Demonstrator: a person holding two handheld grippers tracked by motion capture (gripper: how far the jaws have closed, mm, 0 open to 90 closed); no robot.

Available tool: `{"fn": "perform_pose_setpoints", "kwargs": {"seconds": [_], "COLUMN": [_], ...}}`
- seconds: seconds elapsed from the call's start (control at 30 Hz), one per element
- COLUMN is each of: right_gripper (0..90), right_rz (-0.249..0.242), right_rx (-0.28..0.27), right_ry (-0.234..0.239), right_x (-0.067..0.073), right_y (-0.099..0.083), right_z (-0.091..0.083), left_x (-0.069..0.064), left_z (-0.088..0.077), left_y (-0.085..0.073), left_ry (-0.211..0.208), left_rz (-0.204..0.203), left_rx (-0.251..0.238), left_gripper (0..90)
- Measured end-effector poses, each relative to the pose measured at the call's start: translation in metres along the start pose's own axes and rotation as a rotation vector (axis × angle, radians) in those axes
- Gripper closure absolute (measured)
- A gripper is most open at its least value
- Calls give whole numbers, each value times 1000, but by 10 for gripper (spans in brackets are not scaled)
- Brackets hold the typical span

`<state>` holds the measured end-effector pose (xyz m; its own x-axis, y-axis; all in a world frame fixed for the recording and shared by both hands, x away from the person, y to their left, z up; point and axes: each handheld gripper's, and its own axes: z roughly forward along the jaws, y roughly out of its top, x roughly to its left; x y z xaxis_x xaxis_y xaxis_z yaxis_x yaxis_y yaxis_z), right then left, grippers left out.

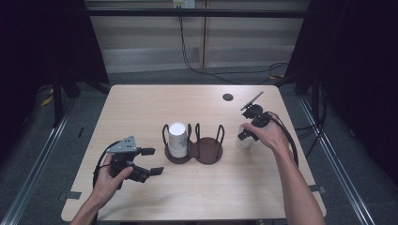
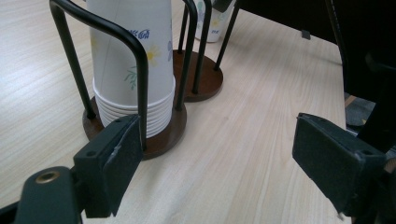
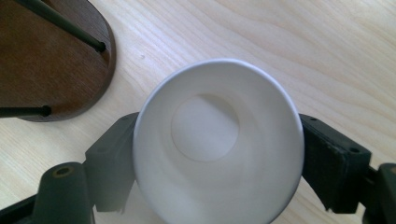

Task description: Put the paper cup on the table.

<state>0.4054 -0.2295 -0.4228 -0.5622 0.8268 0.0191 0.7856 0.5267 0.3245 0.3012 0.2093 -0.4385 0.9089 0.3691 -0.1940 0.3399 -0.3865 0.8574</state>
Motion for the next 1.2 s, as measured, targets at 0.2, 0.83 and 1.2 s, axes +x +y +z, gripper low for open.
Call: {"fn": "perform_pose_setpoints", "kwargs": {"seconds": [0.2,0.83,1.2], "right_gripper": [170,145,146], "right_rz": [9,71,102], "right_rx": [-29,-154,-322], "right_ry": [15,46,28], "right_x": [2,1,5], "right_y": [0,-4,-7], "right_z": [1,-3,-13], "left_x": [-2,-1,-1], "left_z": [-1,-1,-2], "left_y": [3,2,2], "left_ry": [-13,-8,3], "left_rz": [9,7,1], "left_rx": [-10,-1,1], "left_gripper": [159,159,159]}}
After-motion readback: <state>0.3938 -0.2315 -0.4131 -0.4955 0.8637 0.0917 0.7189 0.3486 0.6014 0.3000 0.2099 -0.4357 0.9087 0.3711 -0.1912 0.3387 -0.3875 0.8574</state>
